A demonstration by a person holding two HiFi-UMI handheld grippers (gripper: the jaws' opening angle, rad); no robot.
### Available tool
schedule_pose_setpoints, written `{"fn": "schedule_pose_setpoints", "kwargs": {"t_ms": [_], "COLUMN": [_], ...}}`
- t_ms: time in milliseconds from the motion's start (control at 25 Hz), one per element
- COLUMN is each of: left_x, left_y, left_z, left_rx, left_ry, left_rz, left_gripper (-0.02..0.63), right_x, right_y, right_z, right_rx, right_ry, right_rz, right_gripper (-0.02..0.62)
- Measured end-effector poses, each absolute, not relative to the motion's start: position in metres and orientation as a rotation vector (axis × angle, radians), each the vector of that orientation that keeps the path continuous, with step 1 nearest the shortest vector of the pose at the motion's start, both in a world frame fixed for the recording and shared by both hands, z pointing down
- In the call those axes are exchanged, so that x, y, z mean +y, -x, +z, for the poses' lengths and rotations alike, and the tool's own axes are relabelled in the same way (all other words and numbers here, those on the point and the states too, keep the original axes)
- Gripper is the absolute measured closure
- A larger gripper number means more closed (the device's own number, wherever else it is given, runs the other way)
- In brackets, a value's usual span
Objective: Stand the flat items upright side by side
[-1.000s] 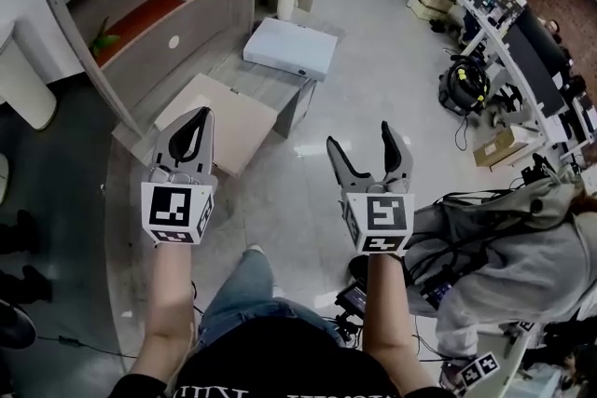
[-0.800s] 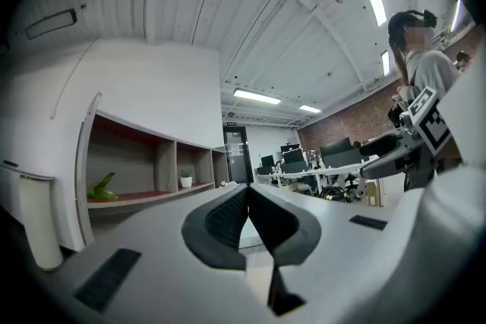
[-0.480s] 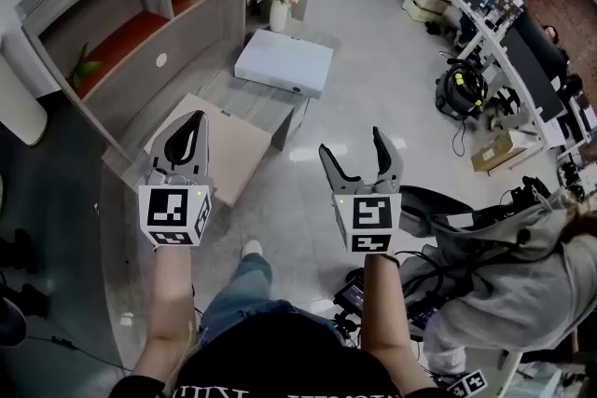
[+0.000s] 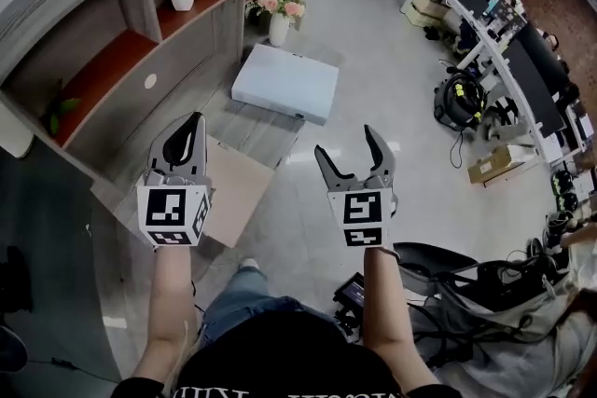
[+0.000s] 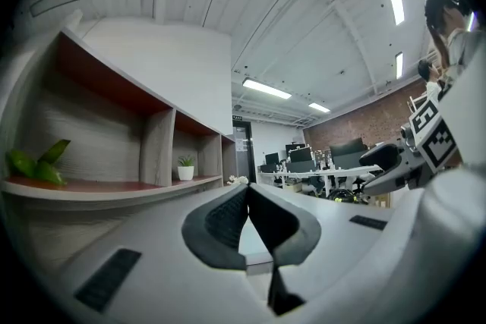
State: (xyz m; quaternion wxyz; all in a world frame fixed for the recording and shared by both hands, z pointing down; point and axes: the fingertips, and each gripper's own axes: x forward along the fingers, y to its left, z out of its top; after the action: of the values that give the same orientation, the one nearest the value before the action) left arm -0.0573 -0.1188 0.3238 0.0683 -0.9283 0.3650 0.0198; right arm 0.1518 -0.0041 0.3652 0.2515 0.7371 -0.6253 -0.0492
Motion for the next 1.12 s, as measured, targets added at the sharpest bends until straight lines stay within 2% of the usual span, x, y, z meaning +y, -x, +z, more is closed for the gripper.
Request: {"fn": "schedule_pose_setpoints", "kwargs": {"t_ms": [400, 1120], "left_x": [-0.176, -0.208], "left_y": [0.036, 0.027], "left_z": [0.350, 0.408], "left_rx": [1.069, 1.131], "left_ry": [2.844, 2.870], "left_rz": [0.006, -0.160], "left_gripper": [0.594, 0.594], "right_x": [-0.072, -0.156], "right_y": [-0.178, -0.217], "right_z": [0.414, 0.543], "right_rx": [-1.598, -1.586], "right_ry": [-1.822, -1.495], "right_rz": [-0.126, 0.006], "right_gripper": [0.201, 0.202]}}
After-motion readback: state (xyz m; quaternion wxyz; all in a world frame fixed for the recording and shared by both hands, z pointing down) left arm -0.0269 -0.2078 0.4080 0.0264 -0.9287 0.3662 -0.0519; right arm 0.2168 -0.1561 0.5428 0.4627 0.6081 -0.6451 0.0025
